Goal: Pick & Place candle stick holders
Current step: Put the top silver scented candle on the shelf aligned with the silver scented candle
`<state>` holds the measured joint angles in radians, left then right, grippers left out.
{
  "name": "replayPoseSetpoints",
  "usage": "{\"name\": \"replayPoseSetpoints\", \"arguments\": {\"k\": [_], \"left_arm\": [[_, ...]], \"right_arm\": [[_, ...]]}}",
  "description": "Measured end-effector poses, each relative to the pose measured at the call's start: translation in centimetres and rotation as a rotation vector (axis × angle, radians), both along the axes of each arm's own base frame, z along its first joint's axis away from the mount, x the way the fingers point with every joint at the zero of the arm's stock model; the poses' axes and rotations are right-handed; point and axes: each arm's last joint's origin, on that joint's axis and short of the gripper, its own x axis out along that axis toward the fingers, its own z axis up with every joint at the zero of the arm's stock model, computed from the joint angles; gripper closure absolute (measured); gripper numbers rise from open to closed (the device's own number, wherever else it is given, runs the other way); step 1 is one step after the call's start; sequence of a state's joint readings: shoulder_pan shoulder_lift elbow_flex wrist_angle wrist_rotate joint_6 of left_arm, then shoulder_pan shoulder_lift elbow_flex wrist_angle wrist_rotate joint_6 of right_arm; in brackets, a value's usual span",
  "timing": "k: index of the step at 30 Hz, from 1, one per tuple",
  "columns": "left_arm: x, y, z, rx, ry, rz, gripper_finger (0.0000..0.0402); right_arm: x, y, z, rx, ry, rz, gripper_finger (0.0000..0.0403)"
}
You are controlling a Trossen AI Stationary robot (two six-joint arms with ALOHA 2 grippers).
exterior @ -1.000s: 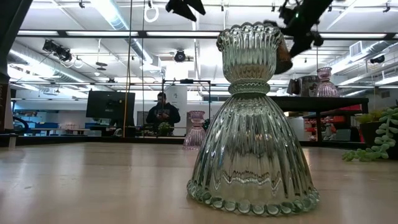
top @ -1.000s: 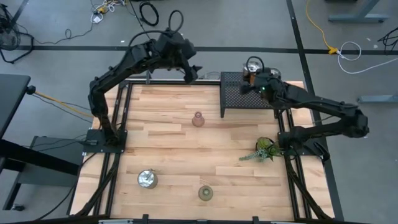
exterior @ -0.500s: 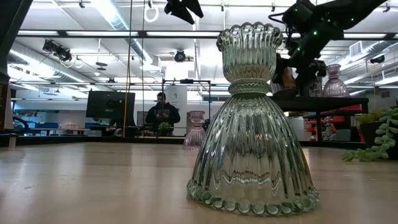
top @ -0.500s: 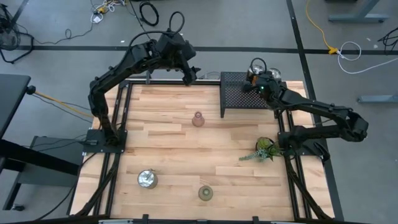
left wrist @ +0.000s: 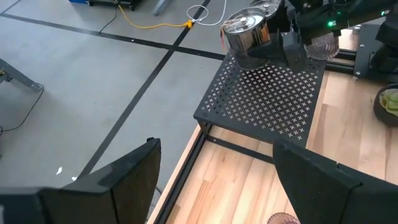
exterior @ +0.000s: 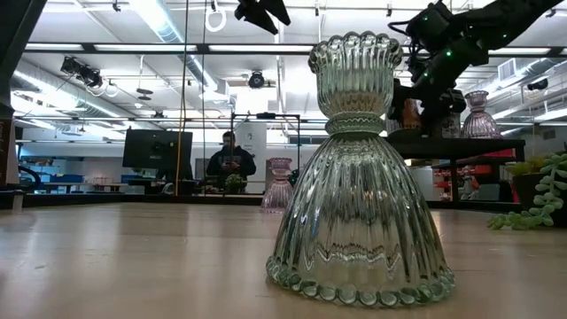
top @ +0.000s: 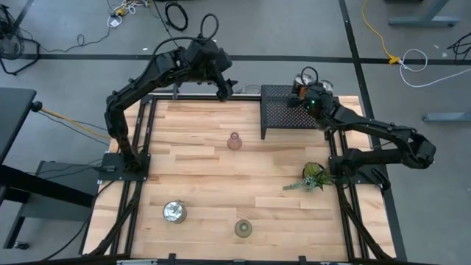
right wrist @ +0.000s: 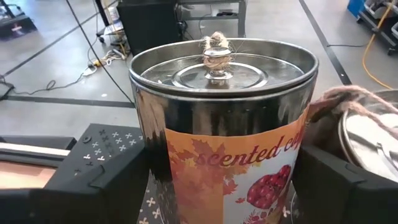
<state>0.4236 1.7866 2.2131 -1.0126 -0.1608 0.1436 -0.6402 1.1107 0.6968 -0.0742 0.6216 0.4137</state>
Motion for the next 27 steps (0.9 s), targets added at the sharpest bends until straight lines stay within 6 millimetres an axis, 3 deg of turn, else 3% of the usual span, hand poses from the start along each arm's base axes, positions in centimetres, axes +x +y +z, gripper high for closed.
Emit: {"name": "replayPoseSetpoints", "arguments": {"k": [12,19,27], "left_arm": [[0.08,0.03,0.02,0.003,-0.006,-0.001,0.0093],[0.08,0.03,0.02,0.002,-0.006,0.0,0.0093],[0.07,0.03,0.02,0.002,-0.006,0.0,0.0093]], "right_arm": [[0.06,-0.04,0.11,-0.007,-0.011,0.009,0.0082],[0.06,-0.05,0.12,-0.008,-0.012,0.007,0.0018],[0.15,-0.12,0.3,-0.024,-0.021,0.009,0.0052]]}}
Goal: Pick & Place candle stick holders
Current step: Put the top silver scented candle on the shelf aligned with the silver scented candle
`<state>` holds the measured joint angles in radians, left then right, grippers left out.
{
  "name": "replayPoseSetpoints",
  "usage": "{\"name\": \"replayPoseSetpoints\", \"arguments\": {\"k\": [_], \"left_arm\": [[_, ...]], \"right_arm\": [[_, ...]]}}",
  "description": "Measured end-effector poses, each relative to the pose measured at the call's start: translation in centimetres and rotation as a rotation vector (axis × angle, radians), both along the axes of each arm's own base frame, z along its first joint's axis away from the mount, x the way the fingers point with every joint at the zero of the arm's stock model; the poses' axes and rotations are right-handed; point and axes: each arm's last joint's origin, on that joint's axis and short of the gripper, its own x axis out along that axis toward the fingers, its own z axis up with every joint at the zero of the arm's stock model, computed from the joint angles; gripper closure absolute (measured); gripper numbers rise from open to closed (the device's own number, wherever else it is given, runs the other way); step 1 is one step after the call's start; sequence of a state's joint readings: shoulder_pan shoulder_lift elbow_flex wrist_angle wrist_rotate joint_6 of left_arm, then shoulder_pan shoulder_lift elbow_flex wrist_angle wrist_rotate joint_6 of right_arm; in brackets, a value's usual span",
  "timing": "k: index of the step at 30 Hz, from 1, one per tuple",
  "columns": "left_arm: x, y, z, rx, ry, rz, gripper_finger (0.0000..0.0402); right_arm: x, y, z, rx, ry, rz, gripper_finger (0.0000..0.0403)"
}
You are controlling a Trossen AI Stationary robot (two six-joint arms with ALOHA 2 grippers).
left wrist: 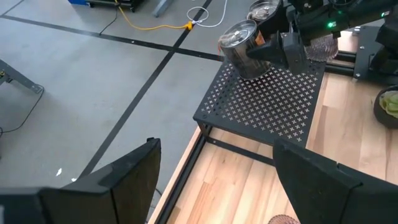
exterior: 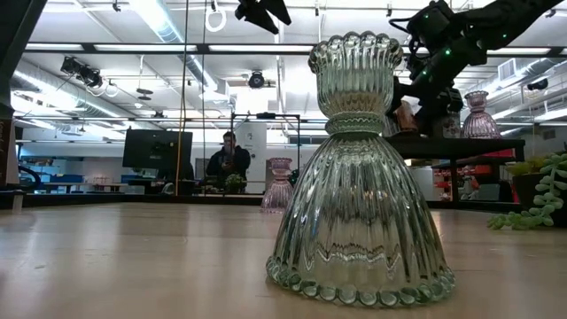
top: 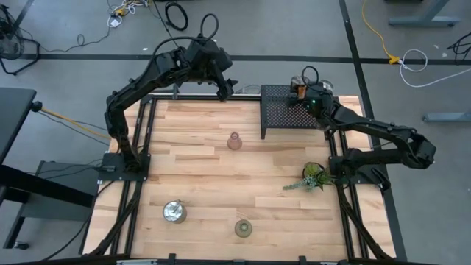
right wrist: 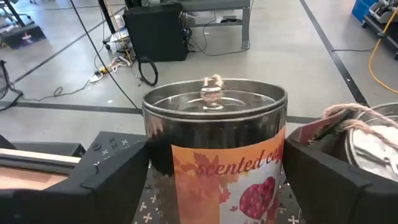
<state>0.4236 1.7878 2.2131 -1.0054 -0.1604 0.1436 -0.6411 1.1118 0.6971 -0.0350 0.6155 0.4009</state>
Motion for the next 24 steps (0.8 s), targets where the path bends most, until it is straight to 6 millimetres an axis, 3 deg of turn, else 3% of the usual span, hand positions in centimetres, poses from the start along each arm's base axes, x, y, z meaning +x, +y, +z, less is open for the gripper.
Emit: {"name": "replayPoseSetpoints", "arguments": {"k": [11,19,24], "left_arm": [[0.0,0.0,0.0,0.0,0.0,0.0,0.0093],[0.0,0.0,0.0,0.0,0.0,0.0,0.0093],[0.0,0.0,0.0,0.001,-0.004,0.001,0.0093]], "right_arm": [[0.1,0.0,0.0,-0.003,0.008,0.012,0.006],[0.5,0.0,2.1,-0.052,0.054,0.04,0.006],[0.3,0.1,1.8,-0.012,0.113,0.034,0.006]]}}
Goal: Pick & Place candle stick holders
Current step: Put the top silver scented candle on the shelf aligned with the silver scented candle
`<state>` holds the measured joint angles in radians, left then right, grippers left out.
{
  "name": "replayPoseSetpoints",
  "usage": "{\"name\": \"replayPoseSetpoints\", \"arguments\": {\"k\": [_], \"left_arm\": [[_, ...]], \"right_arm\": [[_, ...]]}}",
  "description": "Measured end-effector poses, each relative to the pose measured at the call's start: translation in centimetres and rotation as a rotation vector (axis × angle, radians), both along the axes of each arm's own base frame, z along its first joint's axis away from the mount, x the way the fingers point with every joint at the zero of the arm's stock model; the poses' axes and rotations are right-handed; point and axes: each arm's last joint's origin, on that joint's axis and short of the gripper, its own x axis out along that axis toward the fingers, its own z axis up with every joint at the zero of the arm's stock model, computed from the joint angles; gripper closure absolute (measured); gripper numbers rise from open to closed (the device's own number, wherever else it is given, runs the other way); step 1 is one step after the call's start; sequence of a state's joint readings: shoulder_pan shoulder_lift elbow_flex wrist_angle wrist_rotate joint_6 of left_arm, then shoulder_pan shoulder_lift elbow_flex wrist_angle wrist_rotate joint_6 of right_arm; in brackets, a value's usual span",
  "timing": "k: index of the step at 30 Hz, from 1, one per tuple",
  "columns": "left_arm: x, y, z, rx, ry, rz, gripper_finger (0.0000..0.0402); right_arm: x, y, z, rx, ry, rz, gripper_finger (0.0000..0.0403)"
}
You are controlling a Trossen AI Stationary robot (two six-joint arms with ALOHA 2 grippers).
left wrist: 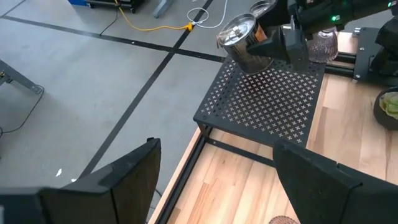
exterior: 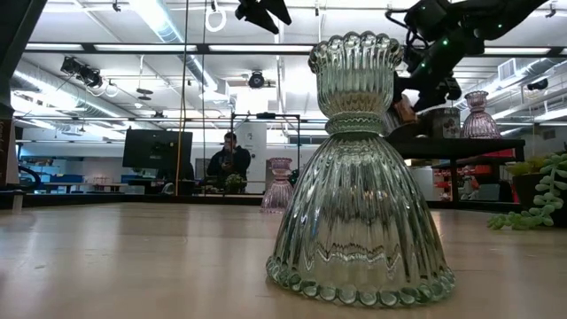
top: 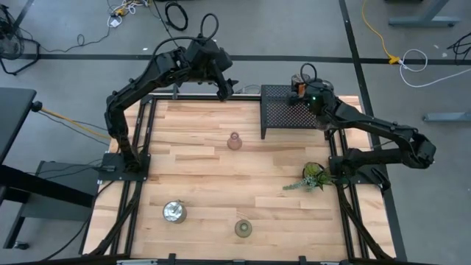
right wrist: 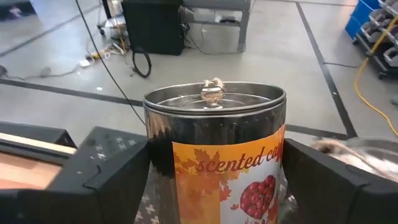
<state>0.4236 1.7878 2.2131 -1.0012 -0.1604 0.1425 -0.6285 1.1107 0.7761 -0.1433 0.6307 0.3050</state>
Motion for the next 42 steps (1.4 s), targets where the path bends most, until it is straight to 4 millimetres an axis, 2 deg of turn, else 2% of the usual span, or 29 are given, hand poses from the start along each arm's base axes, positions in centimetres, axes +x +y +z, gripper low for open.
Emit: {"name": "replayPoseSetpoints", "arguments": {"k": [22,35,42], "left_arm": [[0.11,-0.17,0.0,-0.021,-0.012,-0.037,0.0093],[0.12,-0.17,-0.02,-0.02,-0.01,-0.037,0.0093],[0.12,-0.17,-0.02,-0.021,-0.01,-0.037,0.0093]], "right_arm": [[-0.03,-0.33,0.33,-0.029,-0.042,-0.035,0.006],[0.19,-0.21,0.22,-0.016,0.024,0.087,0.006],[0.07,-0.25,0.23,-0.014,-0.014,0.026,0.006]]}}
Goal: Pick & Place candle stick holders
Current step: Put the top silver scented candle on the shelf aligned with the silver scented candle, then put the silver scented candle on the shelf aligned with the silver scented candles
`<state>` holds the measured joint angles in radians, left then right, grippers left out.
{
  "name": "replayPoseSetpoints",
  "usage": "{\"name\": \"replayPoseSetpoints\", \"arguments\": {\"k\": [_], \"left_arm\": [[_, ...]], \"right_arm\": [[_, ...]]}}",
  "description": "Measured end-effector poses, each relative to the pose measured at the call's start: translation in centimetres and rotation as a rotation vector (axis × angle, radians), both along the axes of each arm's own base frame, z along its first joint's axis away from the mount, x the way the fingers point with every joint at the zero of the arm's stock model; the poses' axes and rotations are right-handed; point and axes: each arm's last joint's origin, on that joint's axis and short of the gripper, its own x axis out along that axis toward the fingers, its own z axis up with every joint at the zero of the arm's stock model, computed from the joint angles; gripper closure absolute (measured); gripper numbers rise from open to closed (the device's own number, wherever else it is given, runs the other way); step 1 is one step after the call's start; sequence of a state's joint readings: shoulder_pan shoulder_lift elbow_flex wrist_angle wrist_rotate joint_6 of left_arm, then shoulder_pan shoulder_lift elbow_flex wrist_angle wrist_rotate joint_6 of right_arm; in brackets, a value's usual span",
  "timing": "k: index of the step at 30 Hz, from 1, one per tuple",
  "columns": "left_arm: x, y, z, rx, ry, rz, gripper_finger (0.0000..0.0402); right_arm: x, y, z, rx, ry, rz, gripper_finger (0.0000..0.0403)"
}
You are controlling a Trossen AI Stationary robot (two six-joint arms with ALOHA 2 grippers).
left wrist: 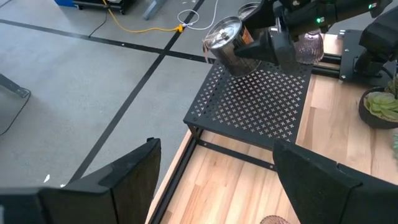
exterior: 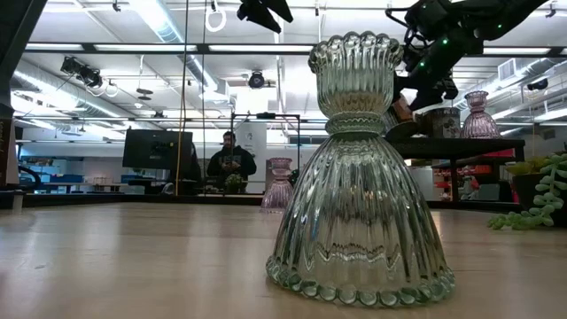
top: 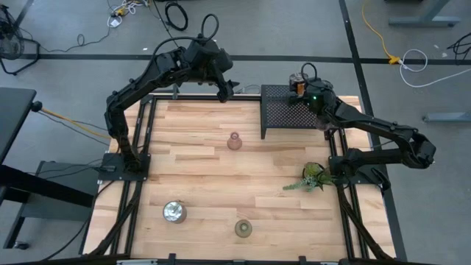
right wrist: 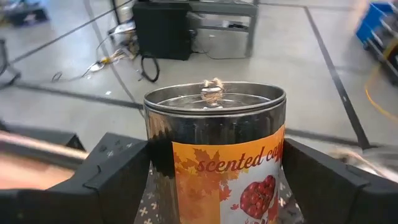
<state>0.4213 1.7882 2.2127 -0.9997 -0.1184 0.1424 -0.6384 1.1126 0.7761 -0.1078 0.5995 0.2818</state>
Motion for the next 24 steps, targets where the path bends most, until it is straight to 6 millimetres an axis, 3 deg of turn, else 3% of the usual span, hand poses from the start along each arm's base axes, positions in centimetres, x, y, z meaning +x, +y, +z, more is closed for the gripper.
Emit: {"name": "replayPoseSetpoints", "arguments": {"k": [7,16,24], "left_arm": [[0.0,0.0,0.0,-0.001,0.0,0.0,0.0093],[0.0,0.0,-0.01,-0.001,0.0,0.0,0.0093],[0.02,-0.05,-0.01,-0.01,-0.004,-0.015,0.0093]], "right_arm": [[-0.3,0.06,-0.33,0.02,0.008,-0.063,0.0054],[-0.53,-0.14,-0.12,0.013,-0.071,-0.146,0.0006],[-0.45,-0.17,0.01,0.002,-0.069,-0.134,0.0012]]}}
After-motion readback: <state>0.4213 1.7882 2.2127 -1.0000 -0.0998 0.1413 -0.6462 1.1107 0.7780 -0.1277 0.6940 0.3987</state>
